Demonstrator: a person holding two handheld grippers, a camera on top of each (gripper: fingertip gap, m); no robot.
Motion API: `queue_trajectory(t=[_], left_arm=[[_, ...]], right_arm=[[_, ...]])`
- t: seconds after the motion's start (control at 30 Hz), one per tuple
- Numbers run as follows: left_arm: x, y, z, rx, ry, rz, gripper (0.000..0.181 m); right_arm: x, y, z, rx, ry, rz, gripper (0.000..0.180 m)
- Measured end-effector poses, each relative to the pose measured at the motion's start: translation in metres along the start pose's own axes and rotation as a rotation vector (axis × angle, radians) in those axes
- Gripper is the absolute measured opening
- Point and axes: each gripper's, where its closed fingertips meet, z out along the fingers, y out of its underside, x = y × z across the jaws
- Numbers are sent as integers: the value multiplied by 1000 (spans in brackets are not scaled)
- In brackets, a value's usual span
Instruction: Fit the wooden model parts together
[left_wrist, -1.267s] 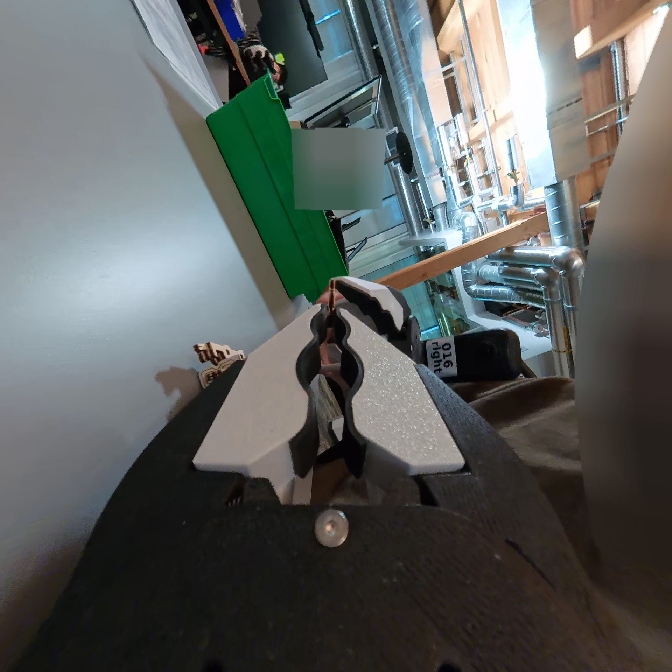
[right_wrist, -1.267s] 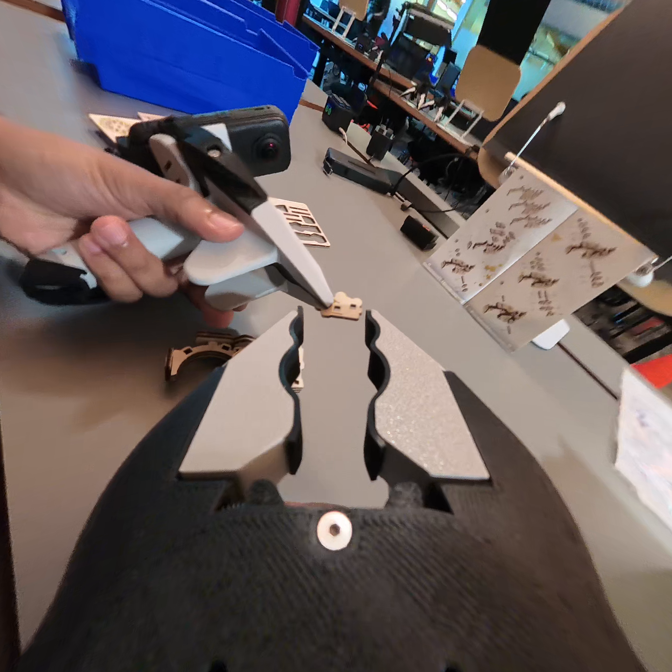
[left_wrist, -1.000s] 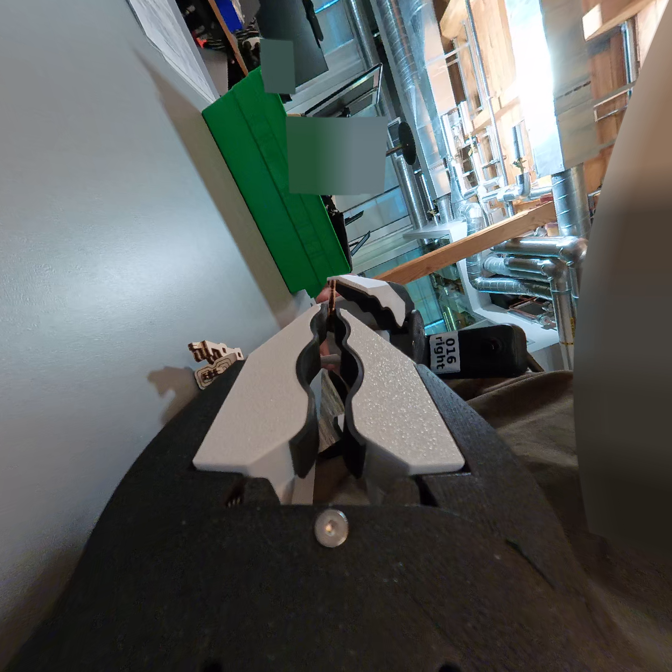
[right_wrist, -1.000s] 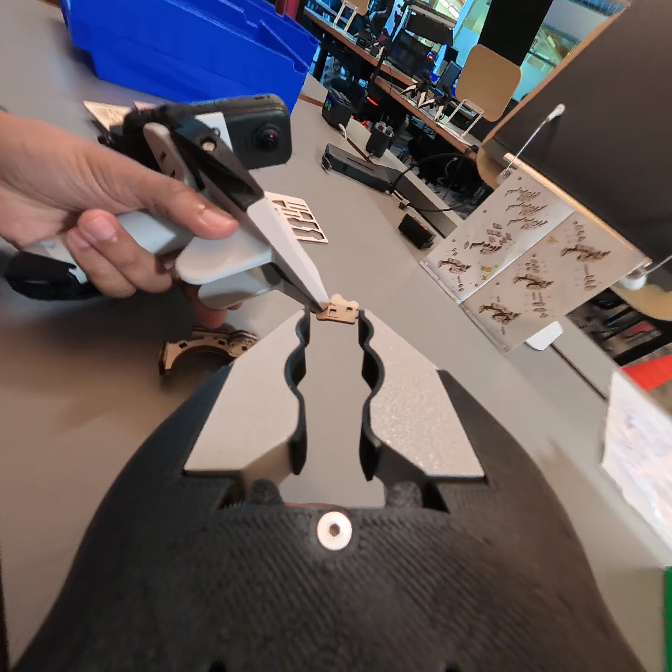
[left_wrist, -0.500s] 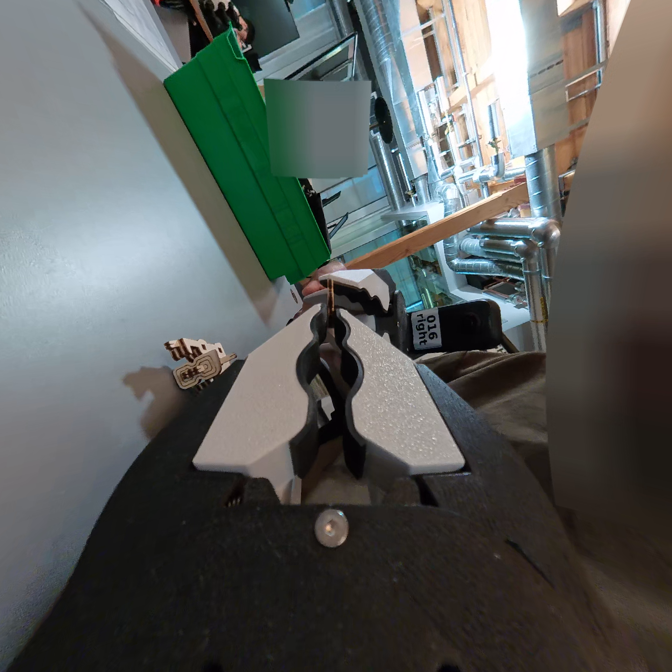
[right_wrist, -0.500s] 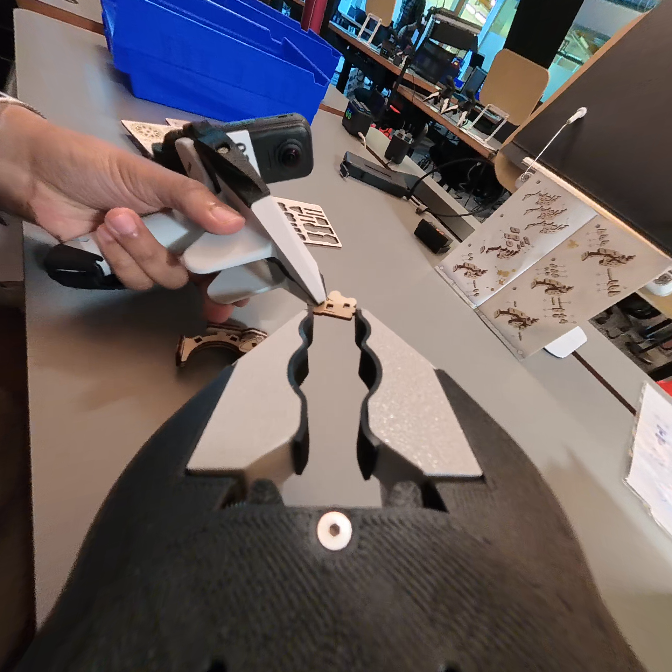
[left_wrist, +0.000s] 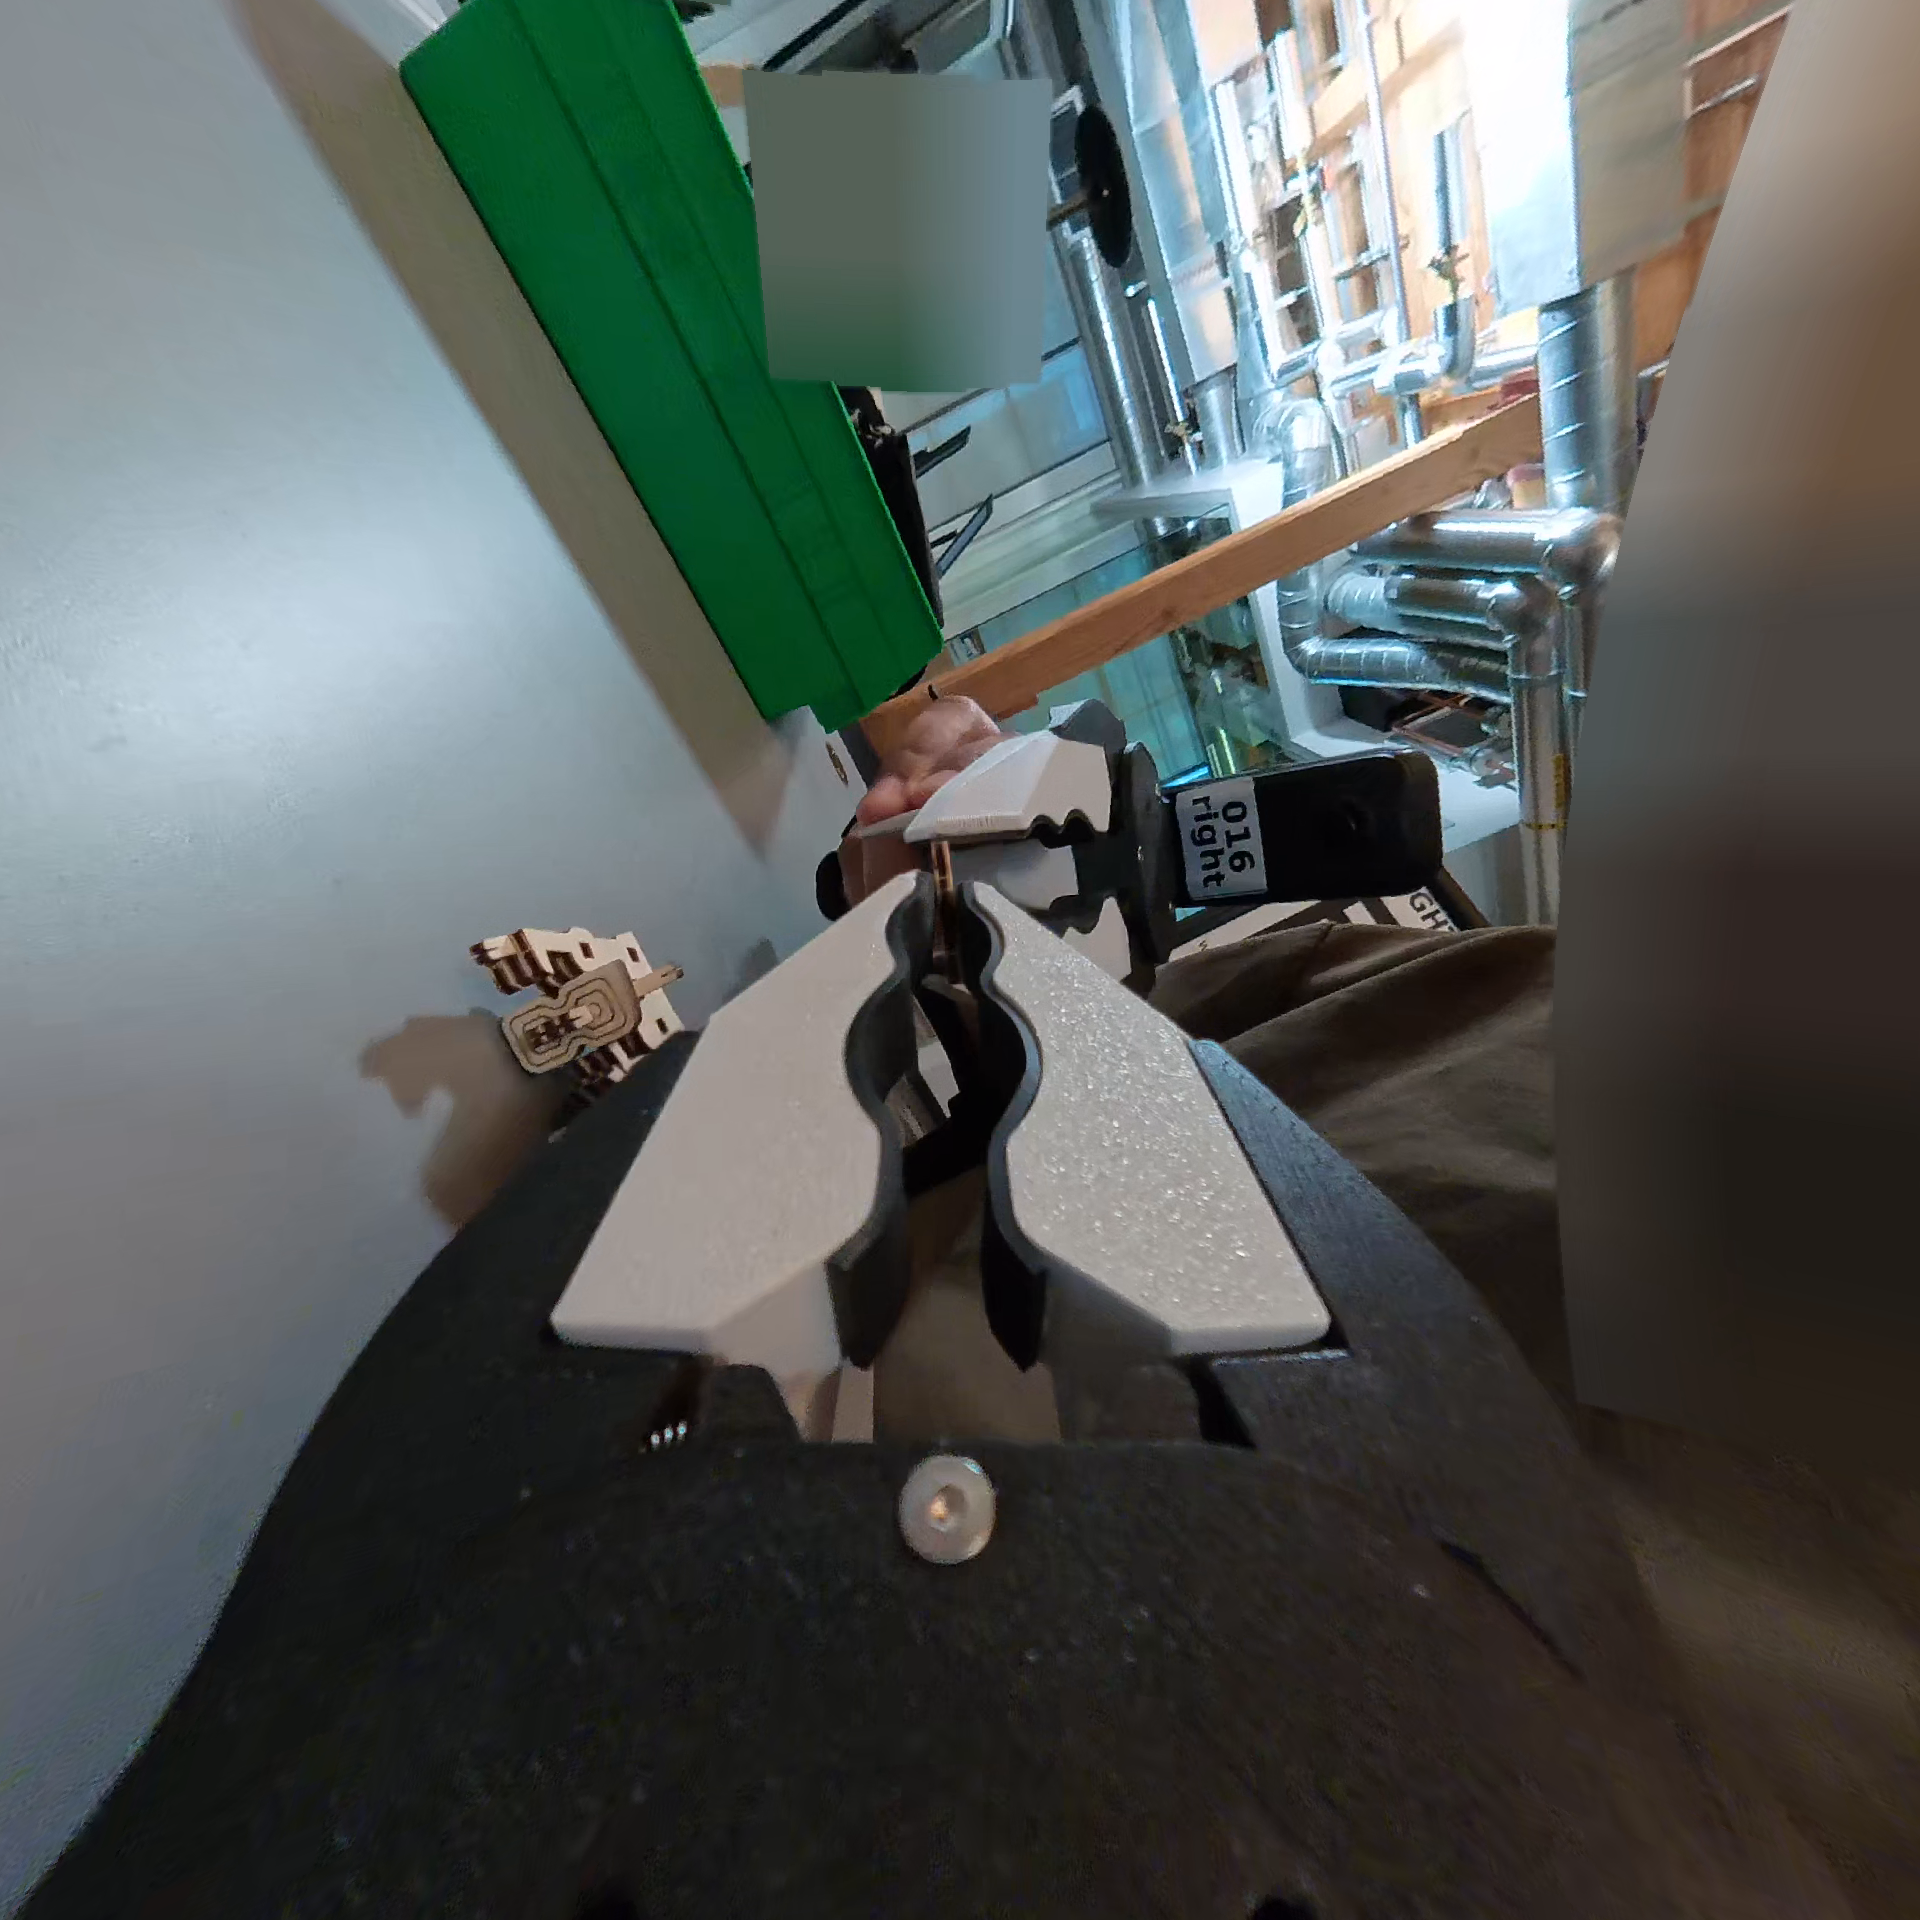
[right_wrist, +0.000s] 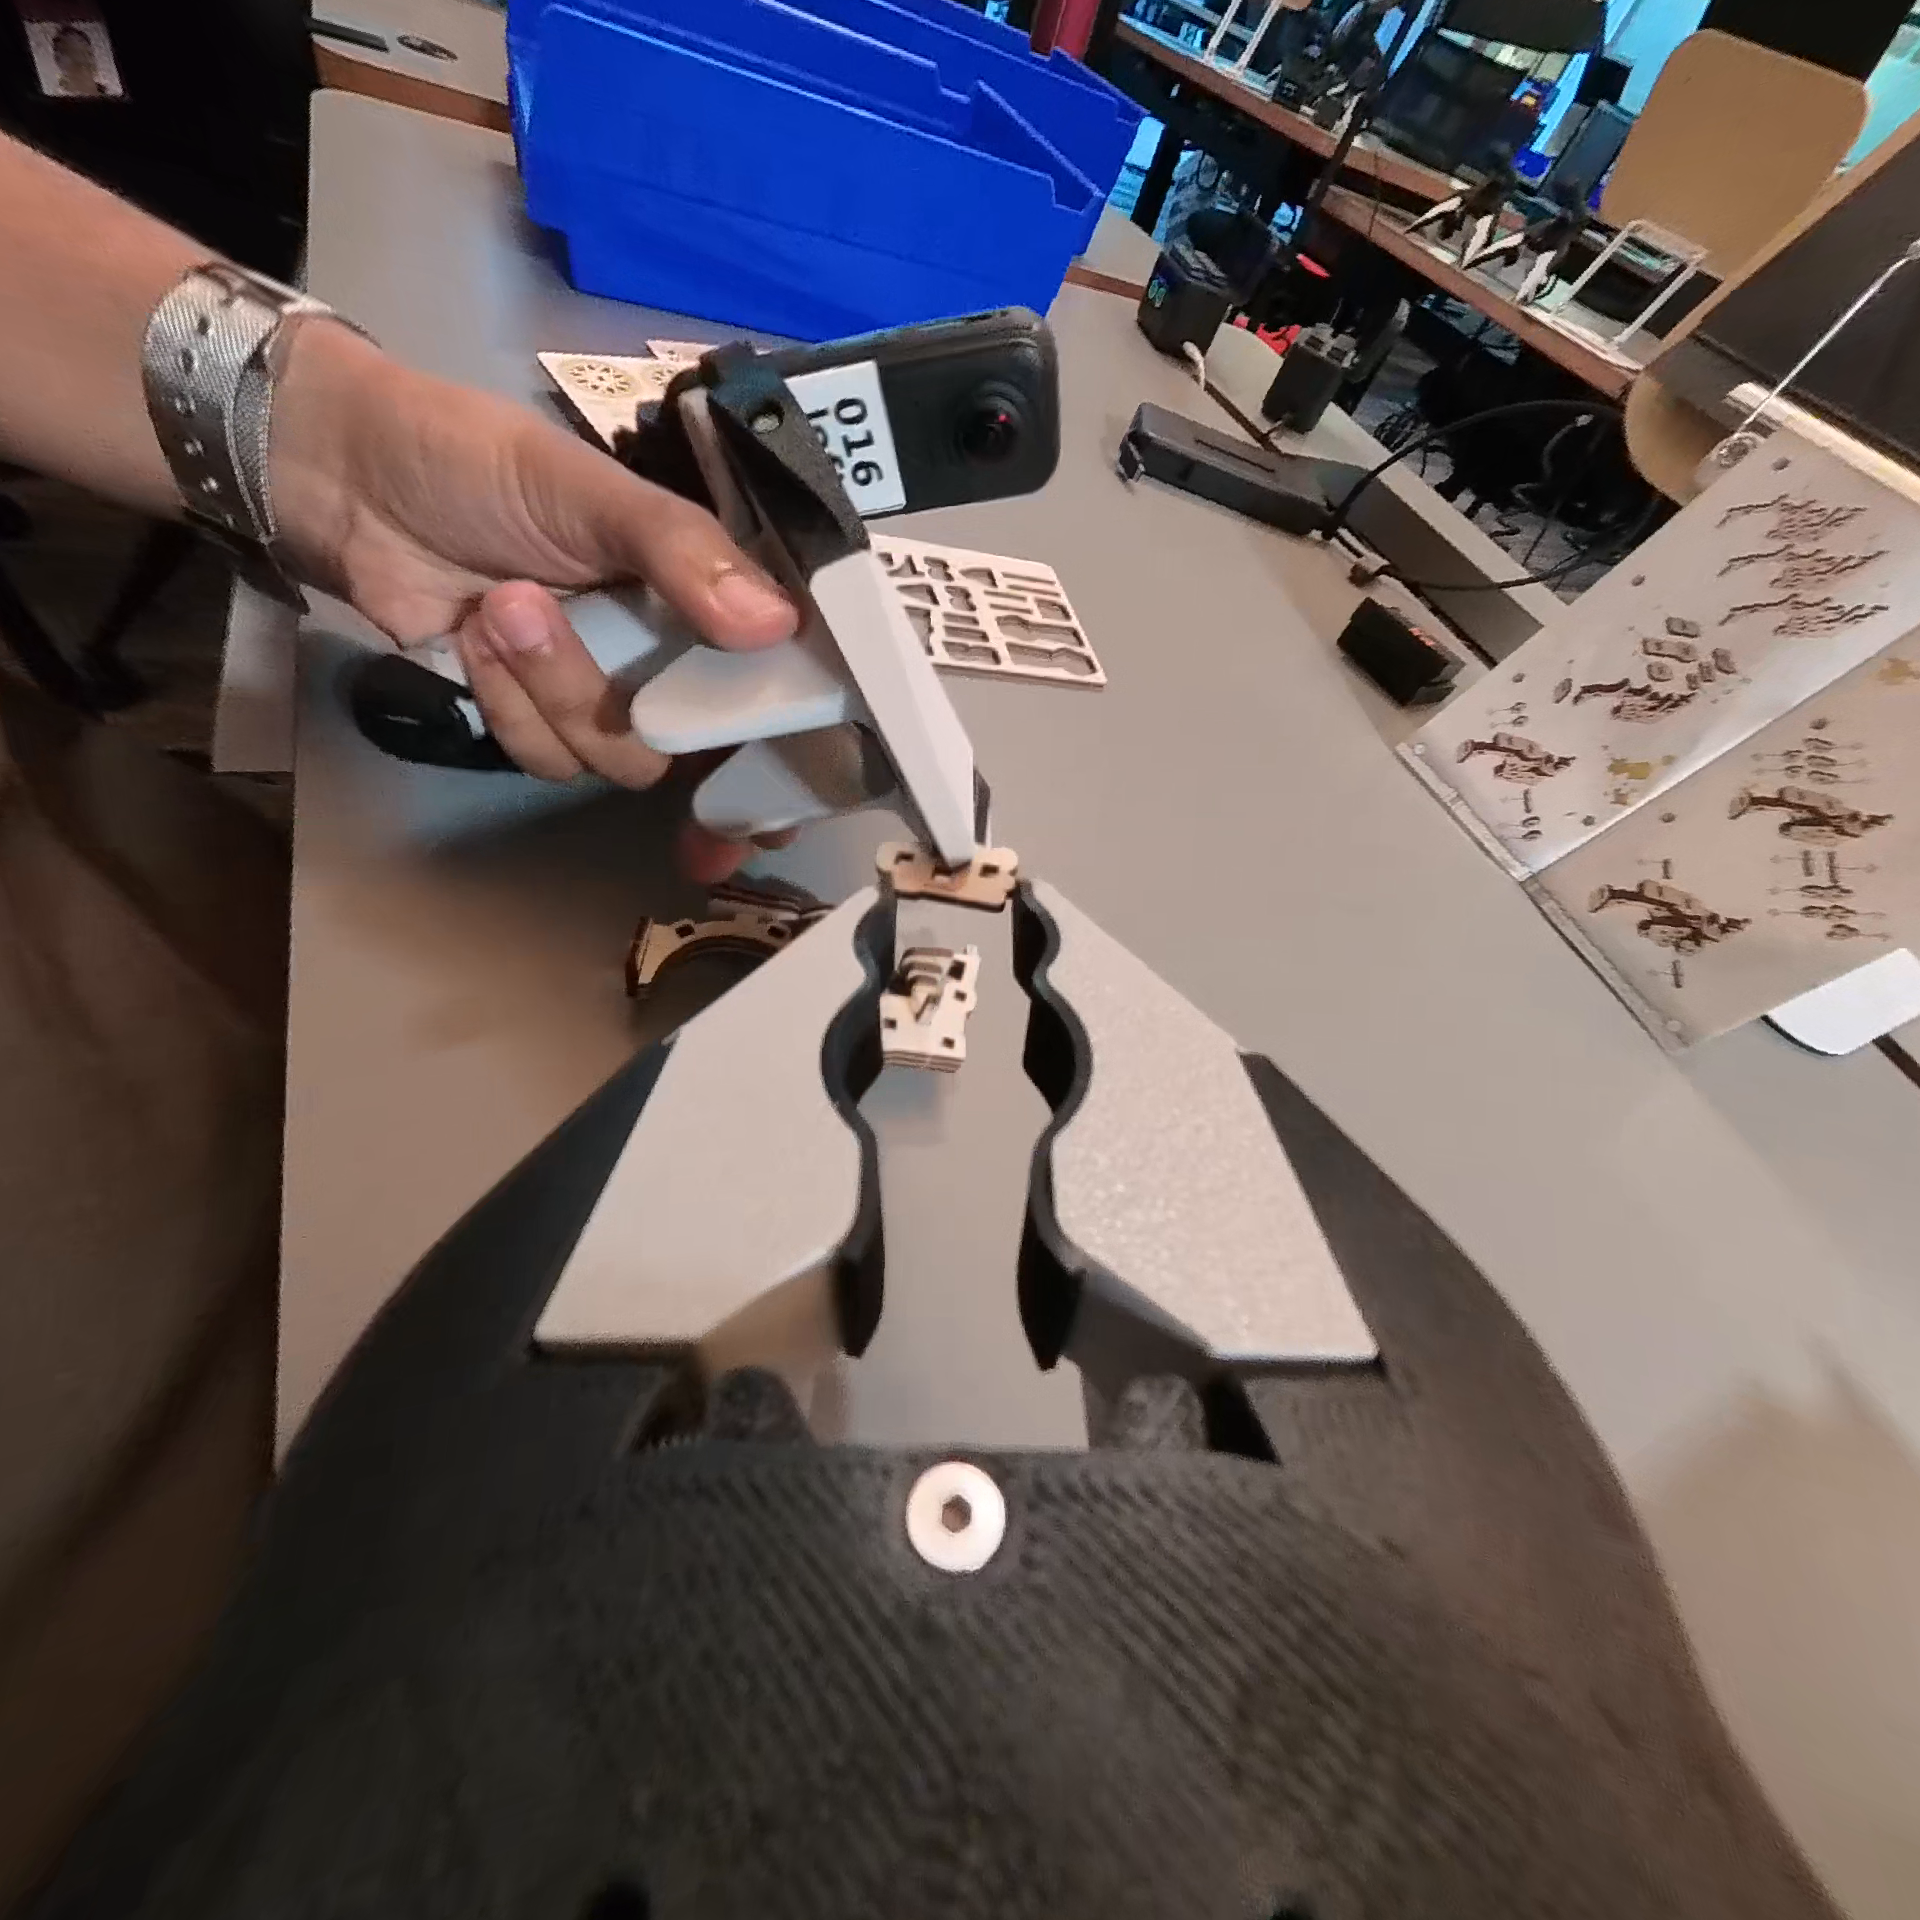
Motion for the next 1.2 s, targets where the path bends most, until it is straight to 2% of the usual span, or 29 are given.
queue_trajectory(t=[0.03, 0.2, 0.37, 0.53, 0.73, 0.97, 1.2], left_arm=[[-1, 1, 0, -6, -8, 0, 0], [-7, -8, -1, 52, -95, 65, 0], [-8, -13, -2, 98, -159, 142, 0], [-12, -11, -1, 101, -185, 150, 0], [-15, -9, 0, 74, -266, 250, 0], [-17, -8, 1, 63, -271, 247, 0], [-19, -4, 2, 40, -282, 260, 0]], right_arm=[[0, 1, 0, -5, -5, -1, 21], [7, 9, 6, -43, 75, 57, 19], [6, 11, 11, -79, 114, 61, 28], [11, 13, 11, -107, 161, -4, 21], [13, 18, 11, -157, 194, -101, 19], [14, 19, 10, -160, 203, -121, 23], [10, 22, 9, -168, 181, -138, 20]])
